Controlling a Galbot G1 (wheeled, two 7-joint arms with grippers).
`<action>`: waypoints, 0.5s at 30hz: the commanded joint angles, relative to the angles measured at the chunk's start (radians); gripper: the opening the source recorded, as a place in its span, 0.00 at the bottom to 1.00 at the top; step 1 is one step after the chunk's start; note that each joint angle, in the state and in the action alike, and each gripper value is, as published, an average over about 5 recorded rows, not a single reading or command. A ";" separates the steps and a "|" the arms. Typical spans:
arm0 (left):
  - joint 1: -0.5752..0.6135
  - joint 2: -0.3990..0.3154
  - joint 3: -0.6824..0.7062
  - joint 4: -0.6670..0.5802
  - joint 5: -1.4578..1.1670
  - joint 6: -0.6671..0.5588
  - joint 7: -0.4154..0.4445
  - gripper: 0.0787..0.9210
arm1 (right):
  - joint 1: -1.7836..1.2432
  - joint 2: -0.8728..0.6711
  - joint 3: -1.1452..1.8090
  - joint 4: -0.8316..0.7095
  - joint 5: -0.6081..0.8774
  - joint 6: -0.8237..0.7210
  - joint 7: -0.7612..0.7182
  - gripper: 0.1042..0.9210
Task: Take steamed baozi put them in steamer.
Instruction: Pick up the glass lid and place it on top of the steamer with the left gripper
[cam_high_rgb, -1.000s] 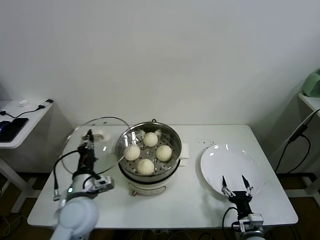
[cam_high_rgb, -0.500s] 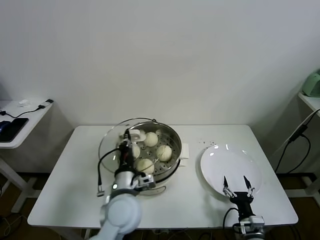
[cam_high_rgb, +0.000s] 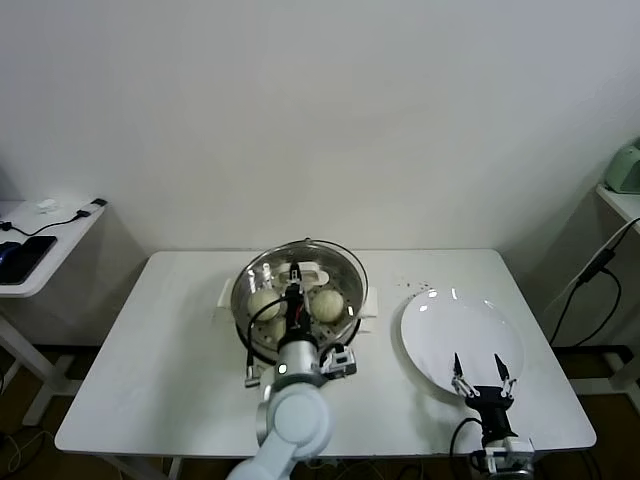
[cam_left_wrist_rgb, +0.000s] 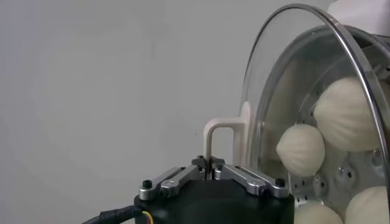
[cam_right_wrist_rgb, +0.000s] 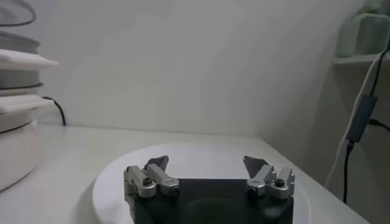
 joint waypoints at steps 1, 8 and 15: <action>-0.010 -0.027 0.009 0.065 0.059 0.002 0.004 0.06 | 0.002 0.005 0.001 -0.006 -0.001 0.013 0.007 0.88; -0.010 -0.019 -0.003 0.075 0.058 0.001 0.001 0.06 | 0.004 0.009 -0.002 -0.014 -0.002 0.018 0.009 0.88; -0.019 -0.014 -0.011 0.093 0.052 0.002 -0.005 0.06 | 0.006 0.009 -0.002 -0.016 -0.004 0.023 0.007 0.88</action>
